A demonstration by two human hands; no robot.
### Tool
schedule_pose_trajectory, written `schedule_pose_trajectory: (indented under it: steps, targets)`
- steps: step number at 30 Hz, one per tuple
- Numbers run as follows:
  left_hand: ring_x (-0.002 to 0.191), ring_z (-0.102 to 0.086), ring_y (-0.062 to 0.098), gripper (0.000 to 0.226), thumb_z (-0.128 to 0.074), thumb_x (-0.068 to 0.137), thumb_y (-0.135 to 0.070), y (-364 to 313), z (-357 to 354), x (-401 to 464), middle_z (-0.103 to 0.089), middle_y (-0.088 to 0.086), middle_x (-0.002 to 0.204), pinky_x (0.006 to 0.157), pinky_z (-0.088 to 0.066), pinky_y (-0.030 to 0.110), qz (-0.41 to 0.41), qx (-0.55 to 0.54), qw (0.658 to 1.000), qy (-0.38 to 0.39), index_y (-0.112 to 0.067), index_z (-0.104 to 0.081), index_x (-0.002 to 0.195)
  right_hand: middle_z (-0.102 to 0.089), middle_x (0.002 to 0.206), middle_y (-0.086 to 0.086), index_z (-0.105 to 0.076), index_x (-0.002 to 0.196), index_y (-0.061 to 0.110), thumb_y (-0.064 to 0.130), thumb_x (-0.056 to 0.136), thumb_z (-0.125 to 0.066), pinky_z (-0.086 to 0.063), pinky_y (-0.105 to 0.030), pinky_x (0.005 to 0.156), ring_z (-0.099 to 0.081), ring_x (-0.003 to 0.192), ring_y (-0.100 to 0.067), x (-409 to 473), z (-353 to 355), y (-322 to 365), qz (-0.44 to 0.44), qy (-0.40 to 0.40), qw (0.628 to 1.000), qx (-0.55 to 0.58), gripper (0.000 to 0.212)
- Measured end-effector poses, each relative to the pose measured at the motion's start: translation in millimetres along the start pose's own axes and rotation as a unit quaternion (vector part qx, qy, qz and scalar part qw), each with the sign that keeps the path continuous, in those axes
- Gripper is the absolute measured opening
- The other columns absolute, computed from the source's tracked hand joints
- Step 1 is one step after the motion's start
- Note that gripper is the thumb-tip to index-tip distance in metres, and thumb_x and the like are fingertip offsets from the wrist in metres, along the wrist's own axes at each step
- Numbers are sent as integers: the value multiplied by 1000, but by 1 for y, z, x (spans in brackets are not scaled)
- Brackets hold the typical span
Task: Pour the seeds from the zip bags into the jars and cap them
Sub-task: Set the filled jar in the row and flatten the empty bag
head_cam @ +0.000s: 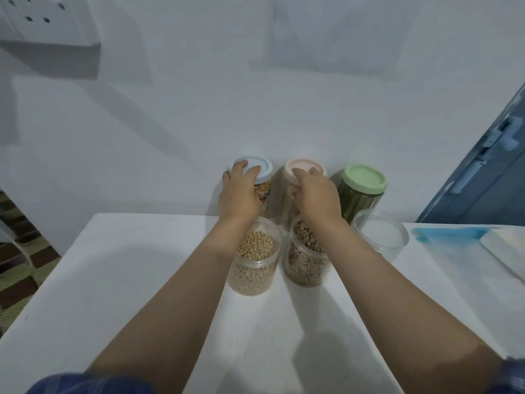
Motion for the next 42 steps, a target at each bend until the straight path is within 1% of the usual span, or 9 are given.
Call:
schedule_pose_trajectory:
  steps: [7, 10, 13, 15, 18, 22, 26, 38, 42]
  targets:
    - [143, -22, 34, 57, -61, 92, -7, -5, -4, -2, -24, 4, 160, 104, -44, 50, 20, 0, 1000, -2, -20, -44, 145, -52, 138, -14, -51, 141, 19, 26, 99, -54, -47, -41, 90, -58, 115, -37, -7, -2, 13, 25, -24, 999, 34, 42]
    - [150, 2, 43, 62, -58, 94, -7, -17, 1, -8, -12, 9, 164, 123, -11, 54, 47, 66, 997, -6, -22, -37, 150, -40, 151, -15, -45, 146, 22, 26, 99, -54, -46, -44, 94, -52, 124, -38, -12, 1, 9, 36, -3, 998, 57, 48]
    - [152, 8, 39, 63, -55, 95, -13, -49, 4, -15, -12, 7, 165, 121, 3, 54, -14, 96, 994, -50, -21, -31, 153, -17, 163, -16, -37, 151, 22, 28, 100, -51, -38, -51, 108, -38, 137, -42, -19, 21, -10, 9, -21, 999, 42, 53]
    - [153, 3, 35, 63, -54, 96, -17, -73, -5, -17, -14, 8, 165, 121, 3, 52, -75, 133, 988, -30, -18, -28, 154, -16, 164, -13, -37, 150, 22, 29, 102, -47, -27, -53, 114, -25, 143, -44, -19, 41, -30, -30, -52, 998, -17, 50]
    - [153, -6, 33, 70, -57, 97, -24, -92, -24, -9, -17, 13, 164, 122, 3, 51, -92, 202, 974, 35, -13, -21, 156, -9, 165, -12, -32, 151, 24, 27, 101, -49, -19, -55, 117, -12, 144, -50, -10, 55, -70, -114, 6, 990, -81, 53]
    - [144, -32, 33, 57, -63, 94, -22, -99, -38, 0, -43, 13, 150, 123, -12, 44, -104, 243, 963, 41, -8, -41, 144, -10, 162, -18, -28, 153, 31, 22, 99, -56, -39, -46, 106, -41, 131, -47, -9, 35, -106, -150, 115, 982, -6, 61]
    - [131, -45, 29, 44, -64, 93, -20, -101, -44, -1, -54, 9, 140, 114, -28, 38, -120, 194, 974, 13, -10, -52, 134, -20, 161, -21, -34, 153, 28, 9, 100, -50, -38, -41, 106, -49, 126, -42, -11, 30, -114, -122, 62, 989, 55, 59]
    - [133, -46, 29, 50, -67, 91, -23, -114, -55, -2, -57, 9, 141, 120, -20, 36, -101, 141, 985, -16, -11, -54, 138, -26, 159, -18, -40, 150, 25, 5, 99, -49, -42, -40, 102, -54, 120, -41, -4, 23, -117, -81, 24, 993, 79, 56]
    - [144, -34, 28, 63, -64, 94, -28, -121, -48, -9, -42, 8, 154, 122, -14, 43, -103, 138, 985, 16, -13, -39, 150, 0, 165, -16, -26, 154, 30, 11, 99, -53, -43, -47, 101, -38, 133, -49, -14, 25, -111, -77, 50, 994, 56, 64]
Point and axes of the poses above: each hand's wrist, its own x-axis towards the middle knuckle, its own z-axis out of the back of the hand, y = z × x, the point moved 5 cm from there along x, towards the middle knuckle
